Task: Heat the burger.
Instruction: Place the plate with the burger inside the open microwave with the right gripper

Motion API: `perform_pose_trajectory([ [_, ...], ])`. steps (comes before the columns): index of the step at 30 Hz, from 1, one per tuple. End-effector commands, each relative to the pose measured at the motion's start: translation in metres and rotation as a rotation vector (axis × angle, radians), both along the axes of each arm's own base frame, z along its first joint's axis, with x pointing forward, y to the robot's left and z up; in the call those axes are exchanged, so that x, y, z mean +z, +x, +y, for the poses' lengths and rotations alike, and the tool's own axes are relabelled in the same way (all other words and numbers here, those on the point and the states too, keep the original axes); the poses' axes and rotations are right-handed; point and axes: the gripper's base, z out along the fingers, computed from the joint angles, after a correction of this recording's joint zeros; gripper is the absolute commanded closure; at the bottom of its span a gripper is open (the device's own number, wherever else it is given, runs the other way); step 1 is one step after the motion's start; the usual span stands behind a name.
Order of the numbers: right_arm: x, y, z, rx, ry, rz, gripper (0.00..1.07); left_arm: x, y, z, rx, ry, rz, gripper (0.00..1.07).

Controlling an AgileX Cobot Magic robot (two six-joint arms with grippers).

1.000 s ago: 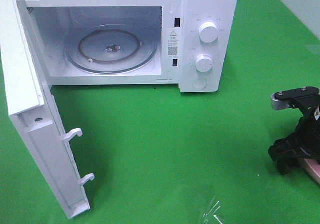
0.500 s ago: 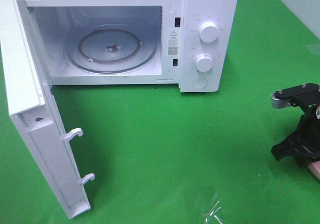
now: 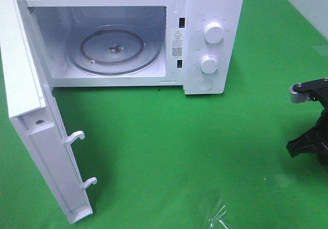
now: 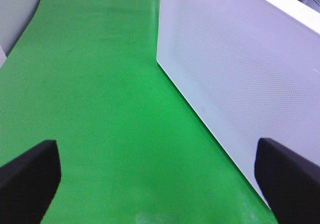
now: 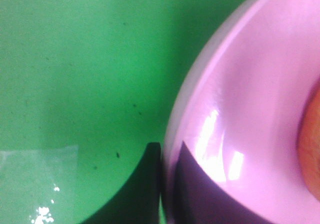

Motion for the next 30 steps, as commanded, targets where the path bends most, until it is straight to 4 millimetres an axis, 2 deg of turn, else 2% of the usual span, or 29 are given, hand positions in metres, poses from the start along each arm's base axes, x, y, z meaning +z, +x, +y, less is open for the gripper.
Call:
perform_pose_trajectory([
  [1,0.006,-0.003,0.0,0.003,-0.041,-0.01,1.07,0.0,-0.002,0.0,-0.006,-0.001,-0.025,0.09],
  [14,0.018,-0.01,0.018,0.042,-0.224,-0.027,1.07,0.0,-0.002,0.0,-0.006,-0.001,-0.025,0.09],
  [22,0.02,-0.017,0.025,0.045,-0.284,0.001,1.07,0.0,-0.002,0.0,-0.006,-0.001,-0.025,0.09],
  [30,0.03,-0.027,0.036,0.088,-0.338,0.011,1.07,0.0,-0.002,0.0,-0.006,-0.001,-0.025,0.09],
])
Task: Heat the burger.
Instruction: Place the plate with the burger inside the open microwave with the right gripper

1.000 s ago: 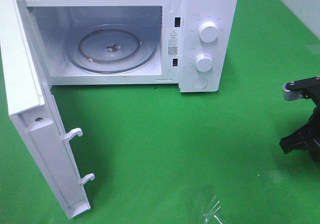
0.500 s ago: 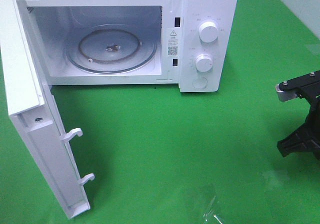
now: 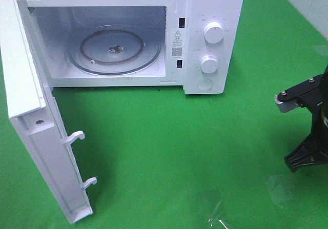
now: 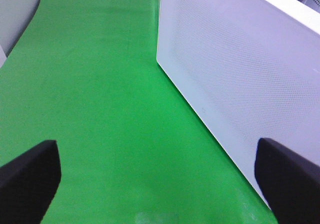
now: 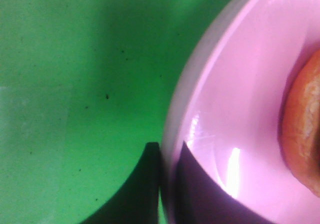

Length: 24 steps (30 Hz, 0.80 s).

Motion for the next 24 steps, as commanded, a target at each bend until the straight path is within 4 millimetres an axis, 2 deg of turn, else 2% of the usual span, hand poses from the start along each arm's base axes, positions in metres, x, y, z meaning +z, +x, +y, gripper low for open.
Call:
perform_pose_trajectory([
  [1,0.011,-0.006,0.0,0.029,-0.083,0.0,1.07,0.0,-0.002,0.0,-0.006,-0.001,-0.025,0.09],
  [18,0.027,-0.043,0.025,0.205,-0.119,-0.027,1.07,0.0,-0.002,0.0,-0.006,-0.001,-0.025,0.09],
  [24,0.024,-0.05,0.032,0.254,-0.133,-0.014,1.07,0.0,-0.002,0.0,-0.006,-0.001,-0.025,0.09],
])
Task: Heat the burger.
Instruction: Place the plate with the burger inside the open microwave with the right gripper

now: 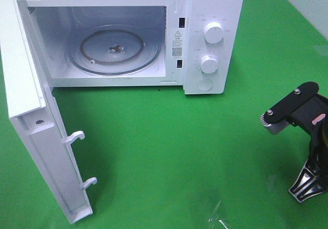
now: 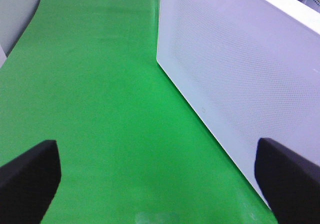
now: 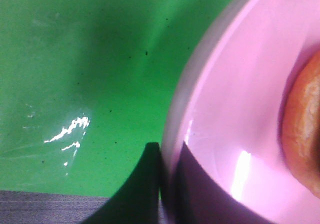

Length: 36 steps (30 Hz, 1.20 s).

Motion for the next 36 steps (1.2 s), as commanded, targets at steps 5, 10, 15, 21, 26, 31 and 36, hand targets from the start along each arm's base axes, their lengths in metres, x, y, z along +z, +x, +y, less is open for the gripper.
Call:
perform_pose_trajectory([
  [5,-0.003,-0.016,0.003,0.074,-0.074,0.013,1.07,0.0,-0.002,0.0,-0.006,-0.001,-0.025,0.09],
  [10,-0.005,-0.025,0.012,0.125,-0.081,0.009,1.07,0.0,-0.002,0.0,-0.006,-0.001,-0.025,0.09],
  [15,-0.005,-0.034,0.024,0.208,-0.092,0.002,1.07,0.0,-0.002,0.0,-0.006,-0.001,-0.025,0.09],
  [21,-0.004,-0.043,0.036,0.317,-0.1,-0.022,1.07,0.0,-0.002,0.0,-0.006,-0.001,-0.025,0.09],
  [26,-0.003,-0.048,0.044,0.399,-0.108,-0.047,1.07,0.0,-0.002,0.0,-0.006,-0.001,-0.025,0.09],
  [31,-0.001,-0.049,0.049,0.475,-0.128,-0.071,1.07,0.0,-0.002,0.0,-0.006,-0.001,-0.025,0.09],
  [36,-0.001,-0.05,0.054,0.559,-0.129,-0.081,1.07,0.0,-0.002,0.0,-0.006,-0.001,-0.025,0.09],
])
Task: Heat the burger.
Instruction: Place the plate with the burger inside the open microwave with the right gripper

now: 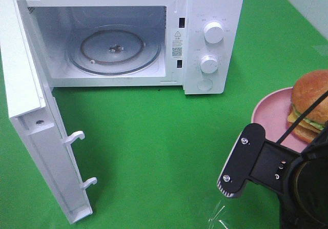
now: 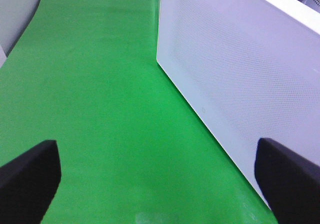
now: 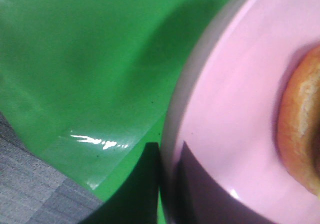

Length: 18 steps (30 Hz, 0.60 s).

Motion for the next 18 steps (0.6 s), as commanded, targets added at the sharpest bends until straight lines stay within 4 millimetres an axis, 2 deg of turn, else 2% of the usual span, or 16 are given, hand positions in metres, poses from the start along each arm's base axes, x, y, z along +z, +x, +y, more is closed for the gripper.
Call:
perform_pose_trajectory([
  [1,0.004,0.003,-0.001,0.071,-0.045,-0.047,1.07,0.0,-0.002,0.0,-0.006,-0.001,-0.025,0.09],
  [8,0.005,0.006,0.004,0.142,-0.029,-0.067,1.07,0.0,-0.002,0.0,-0.006,-0.001,-0.025,0.09],
  [18,0.003,0.009,0.015,0.341,-0.011,-0.043,1.07,0.0,-0.002,0.0,-0.006,-0.001,-0.025,0.09],
])
